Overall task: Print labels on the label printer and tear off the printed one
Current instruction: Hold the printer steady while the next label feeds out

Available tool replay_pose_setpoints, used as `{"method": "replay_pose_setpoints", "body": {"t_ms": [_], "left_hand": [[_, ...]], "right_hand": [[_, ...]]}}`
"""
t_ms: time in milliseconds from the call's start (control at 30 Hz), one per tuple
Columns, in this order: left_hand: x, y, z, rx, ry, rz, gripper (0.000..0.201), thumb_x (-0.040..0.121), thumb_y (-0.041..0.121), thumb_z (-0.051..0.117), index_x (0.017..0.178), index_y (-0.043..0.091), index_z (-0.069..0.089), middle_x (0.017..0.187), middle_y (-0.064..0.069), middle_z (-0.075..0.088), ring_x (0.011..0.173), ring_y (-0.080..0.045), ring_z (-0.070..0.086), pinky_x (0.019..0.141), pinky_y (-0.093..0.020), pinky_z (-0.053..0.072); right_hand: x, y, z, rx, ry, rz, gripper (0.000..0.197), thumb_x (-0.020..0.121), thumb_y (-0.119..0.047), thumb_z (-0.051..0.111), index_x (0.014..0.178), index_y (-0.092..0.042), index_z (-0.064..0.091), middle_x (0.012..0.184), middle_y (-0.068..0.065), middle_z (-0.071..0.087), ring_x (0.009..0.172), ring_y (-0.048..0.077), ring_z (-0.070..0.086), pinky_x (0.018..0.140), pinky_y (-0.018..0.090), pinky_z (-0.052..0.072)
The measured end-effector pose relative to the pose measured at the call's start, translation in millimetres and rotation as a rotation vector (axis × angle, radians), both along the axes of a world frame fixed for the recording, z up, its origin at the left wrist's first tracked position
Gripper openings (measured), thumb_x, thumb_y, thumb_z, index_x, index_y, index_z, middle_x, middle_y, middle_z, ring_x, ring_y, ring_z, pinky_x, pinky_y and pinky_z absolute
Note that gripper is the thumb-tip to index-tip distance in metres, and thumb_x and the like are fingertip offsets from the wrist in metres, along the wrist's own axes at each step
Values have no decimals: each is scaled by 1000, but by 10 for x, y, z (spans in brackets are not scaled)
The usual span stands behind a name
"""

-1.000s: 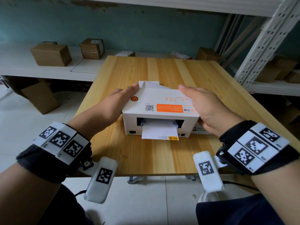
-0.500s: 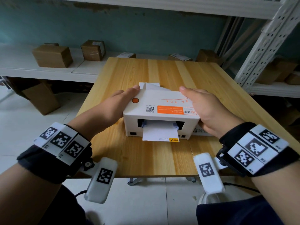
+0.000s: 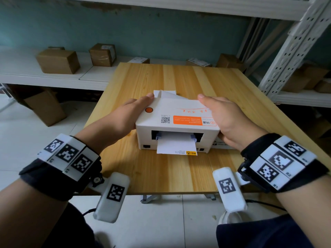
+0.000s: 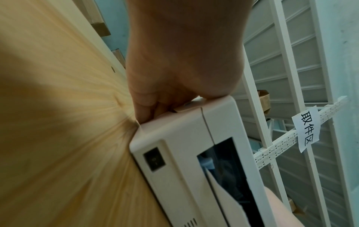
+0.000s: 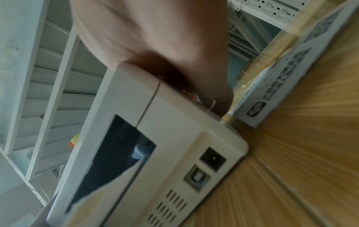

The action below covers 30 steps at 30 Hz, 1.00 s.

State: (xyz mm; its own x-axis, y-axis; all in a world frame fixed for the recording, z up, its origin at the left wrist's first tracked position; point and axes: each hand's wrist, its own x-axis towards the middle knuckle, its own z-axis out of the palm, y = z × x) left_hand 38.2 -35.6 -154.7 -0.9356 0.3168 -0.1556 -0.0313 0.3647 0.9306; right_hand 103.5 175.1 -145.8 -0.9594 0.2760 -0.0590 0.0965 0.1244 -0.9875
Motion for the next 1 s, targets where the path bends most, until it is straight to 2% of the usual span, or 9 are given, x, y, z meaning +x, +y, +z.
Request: {"method": "replay_pose_setpoints", "body": {"t_ms": [167,267,367,467,567,667,800,900,1000], "left_hand": [[3,-9,-12,15,-38,-7,48,98,61,42,106,16,57,85,-6,61,75,-18,59,66,-29,43],[-5,-13,-15,24,-54,-7,50,98,62,43,108,15,58,86,-7,62,75,-18,58,66,-29,44],[-12,-8,-27,48,-84,-7,51,96,62,46,112,14,58,95,-11,63,82,-21,60,74,-31,48],[-13,-5,-33,75,-101,0,48,96,60,48,113,15,57,101,-14,64,88,-24,60,82,-36,49],[-18,0,-41,89,-113,-8,56,97,59,48,122,10,57,103,-15,64,87,-25,61,80,-35,48],[-23,-1,-46,85,-123,-6,54,96,60,49,119,12,57,108,-20,65,89,-26,61,82,-36,49],[-14,-14,-40,75,-111,-6,55,95,62,50,118,12,58,124,-28,64,91,-27,61,84,-37,49],[-15,-4,-46,81,-109,-6,57,96,60,48,123,11,57,118,-27,64,90,-26,60,82,-36,48],[-19,2,-48,66,-109,-9,57,97,60,47,124,11,57,113,-24,64,89,-25,60,80,-34,48]], "right_hand": [[4,-6,4,26,17,-6,30,103,-26,50,84,-14,69,67,-3,76,59,9,71,62,24,54],[8,-13,16,42,23,-11,29,103,-25,50,86,-15,71,69,-2,76,60,10,71,61,23,53],[-9,-23,28,46,27,-19,26,103,-19,50,91,-13,72,82,7,75,66,16,69,59,22,53],[-19,-27,26,55,22,-21,26,103,-17,49,92,-11,72,88,11,73,69,19,67,58,21,52],[-21,-26,14,63,16,-17,26,103,-18,49,92,-12,72,91,13,74,72,20,68,63,24,53],[-25,-18,12,63,20,-20,26,103,-18,49,94,-11,72,96,18,74,77,24,68,68,28,52],[-35,-11,-3,78,16,-20,26,103,-19,49,93,-13,73,102,18,75,85,28,69,79,34,51],[-38,0,-17,76,7,-19,26,102,-21,51,93,-13,74,99,14,76,84,27,70,81,36,51],[-41,11,-25,82,2,-19,26,102,-22,51,97,-11,73,102,17,76,85,28,70,81,35,51]]}}
